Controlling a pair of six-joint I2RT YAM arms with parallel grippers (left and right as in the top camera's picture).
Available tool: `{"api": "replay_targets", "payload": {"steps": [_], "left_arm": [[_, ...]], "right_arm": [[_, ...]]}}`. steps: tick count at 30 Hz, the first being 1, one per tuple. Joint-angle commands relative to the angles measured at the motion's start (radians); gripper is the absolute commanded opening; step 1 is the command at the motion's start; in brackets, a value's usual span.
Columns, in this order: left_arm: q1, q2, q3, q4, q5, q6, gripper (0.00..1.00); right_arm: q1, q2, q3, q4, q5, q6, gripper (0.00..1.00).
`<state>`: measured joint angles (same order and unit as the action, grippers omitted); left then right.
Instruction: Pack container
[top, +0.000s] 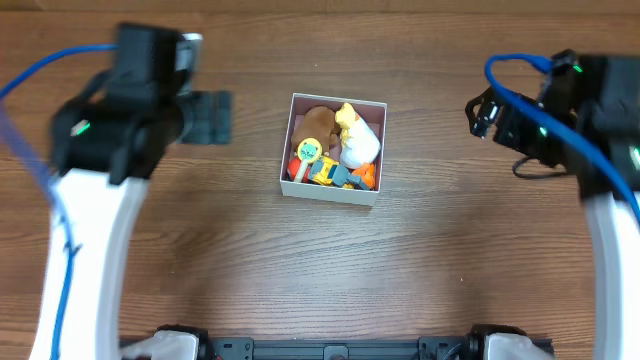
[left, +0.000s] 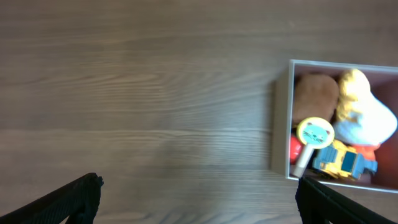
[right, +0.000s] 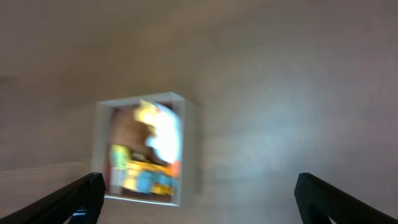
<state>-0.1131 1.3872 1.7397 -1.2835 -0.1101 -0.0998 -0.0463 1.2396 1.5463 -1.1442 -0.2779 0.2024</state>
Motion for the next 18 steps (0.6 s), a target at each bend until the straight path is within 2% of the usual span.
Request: {"api": "replay_targets", "payload": {"steps": [1,3,8,18], "left_arm": [[0.066,-0.150,0.015,-0.035,-0.002,-0.021,1.00],[0.070,-0.203,0.015,-0.051,-0.003,-0.020,1.00],[0.069,-0.230,0.015,-0.048,-0.001,-0.021,1.00],[0.069,-0.167,0.015,-0.051,-0.001,-0.020,1.00]], "right_arm": [[0.014,-0.233,0.020,0.052,-0.064,-0.047,1.00],[0.014,-0.349,0.020,0.070,-0.064,-0.047,1.00],[0.014,-0.462,0.020,0.045,-0.065,-0.046,1.00],[0.014,-0.463,0.020,-0.029,-0.064,-0.047,1.00]]}}
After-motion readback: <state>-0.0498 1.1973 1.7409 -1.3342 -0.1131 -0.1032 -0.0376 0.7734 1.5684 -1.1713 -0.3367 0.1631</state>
